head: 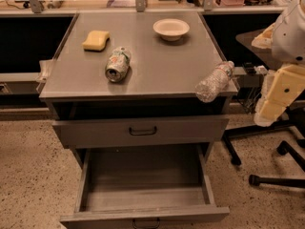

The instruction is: Place 7up can into middle drawer

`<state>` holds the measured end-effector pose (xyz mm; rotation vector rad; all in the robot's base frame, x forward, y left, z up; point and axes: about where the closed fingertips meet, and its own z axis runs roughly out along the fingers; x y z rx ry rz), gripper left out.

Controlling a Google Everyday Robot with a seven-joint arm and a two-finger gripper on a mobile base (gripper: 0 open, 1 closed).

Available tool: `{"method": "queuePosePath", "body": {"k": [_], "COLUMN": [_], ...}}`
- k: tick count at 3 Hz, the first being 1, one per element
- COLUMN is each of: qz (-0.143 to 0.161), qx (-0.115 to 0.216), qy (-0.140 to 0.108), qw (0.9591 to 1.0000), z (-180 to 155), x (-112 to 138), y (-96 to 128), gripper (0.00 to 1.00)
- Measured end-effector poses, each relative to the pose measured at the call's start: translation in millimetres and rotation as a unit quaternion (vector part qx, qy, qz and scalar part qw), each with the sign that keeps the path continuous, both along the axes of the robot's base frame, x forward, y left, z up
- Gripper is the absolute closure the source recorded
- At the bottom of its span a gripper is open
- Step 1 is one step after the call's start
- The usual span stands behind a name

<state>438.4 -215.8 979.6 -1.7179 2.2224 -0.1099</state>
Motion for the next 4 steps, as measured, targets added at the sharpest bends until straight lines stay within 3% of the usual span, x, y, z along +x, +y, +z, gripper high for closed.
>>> {"method": "queuePosePath", "body": {"k": [1,2,3,4], "qz": [0.0,0.037,0.12,0.135], "qx": [0.0,-0.009,-0.03,-0.033], "qy": [0.0,-0.019,-0.037,-0.032], "qw": [1.0,0.9991,0.9917,0.9898], "z": [0,-8,-22,-26], "x": [0,26,42,42], "y": [0,8,53,59], "gripper": [0.0,0.0,0.0,0.0]}}
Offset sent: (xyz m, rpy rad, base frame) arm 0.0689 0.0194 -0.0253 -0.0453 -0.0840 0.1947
